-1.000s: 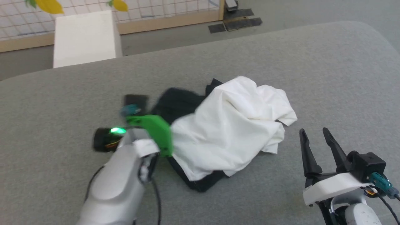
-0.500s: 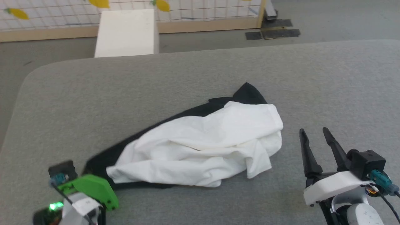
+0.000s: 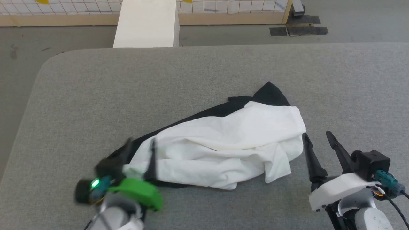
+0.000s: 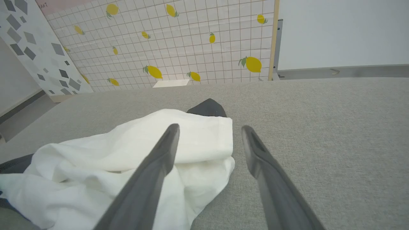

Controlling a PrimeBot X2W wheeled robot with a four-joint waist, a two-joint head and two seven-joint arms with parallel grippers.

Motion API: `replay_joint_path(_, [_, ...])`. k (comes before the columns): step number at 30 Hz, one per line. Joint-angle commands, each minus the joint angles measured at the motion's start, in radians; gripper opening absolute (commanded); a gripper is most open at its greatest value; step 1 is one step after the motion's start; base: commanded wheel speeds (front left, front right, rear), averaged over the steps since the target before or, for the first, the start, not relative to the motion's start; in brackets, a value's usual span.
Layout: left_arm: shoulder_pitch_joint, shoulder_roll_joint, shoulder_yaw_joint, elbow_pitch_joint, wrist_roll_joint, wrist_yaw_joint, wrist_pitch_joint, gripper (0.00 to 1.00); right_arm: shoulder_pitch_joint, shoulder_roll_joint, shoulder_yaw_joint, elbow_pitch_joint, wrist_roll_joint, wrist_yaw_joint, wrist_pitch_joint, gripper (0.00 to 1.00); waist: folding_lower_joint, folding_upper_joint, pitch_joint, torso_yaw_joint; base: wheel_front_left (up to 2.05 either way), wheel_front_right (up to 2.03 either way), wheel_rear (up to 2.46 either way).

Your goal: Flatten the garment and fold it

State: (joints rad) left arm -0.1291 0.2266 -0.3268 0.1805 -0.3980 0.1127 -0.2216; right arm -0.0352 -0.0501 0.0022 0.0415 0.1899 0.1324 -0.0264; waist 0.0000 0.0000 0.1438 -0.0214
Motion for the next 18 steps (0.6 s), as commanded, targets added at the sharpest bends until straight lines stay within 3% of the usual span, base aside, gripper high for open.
replay_joint_path(1, [-0.054,-0.006,-0.033,-0.007,0.022,-0.022,0.024,1.00,0.004,0.000,-0.003,-0.007,-0.001,-0.002,0.001,1.00,0.0000,0.0000,0.002,-0.008,0.00,0.00,0.00])
replay_joint_path(9, [-0.264,-0.019,-0.273,0.027,0.098,-0.195,0.300,1.00,0.000,0.000,0.003,0.002,0.015,-0.002,-0.007,1.00,0.0000,0.0000,0.010,-0.073,0.00,0.00,0.00])
replay_joint_path(13, [-0.348,-0.022,-0.367,0.065,0.104,-0.228,0.432,1.00,-0.005,0.000,0.006,0.015,0.026,-0.002,-0.019,1.00,0.0000,0.0000,0.020,-0.113,0.00,0.00,0.00])
replay_joint_path(18, [-0.424,-0.013,-0.425,0.130,0.119,-0.235,0.576,1.00,-0.012,0.000,0.015,0.033,0.038,-0.002,-0.036,1.00,0.0000,0.0000,0.033,-0.160,0.00,0.00,0.00])
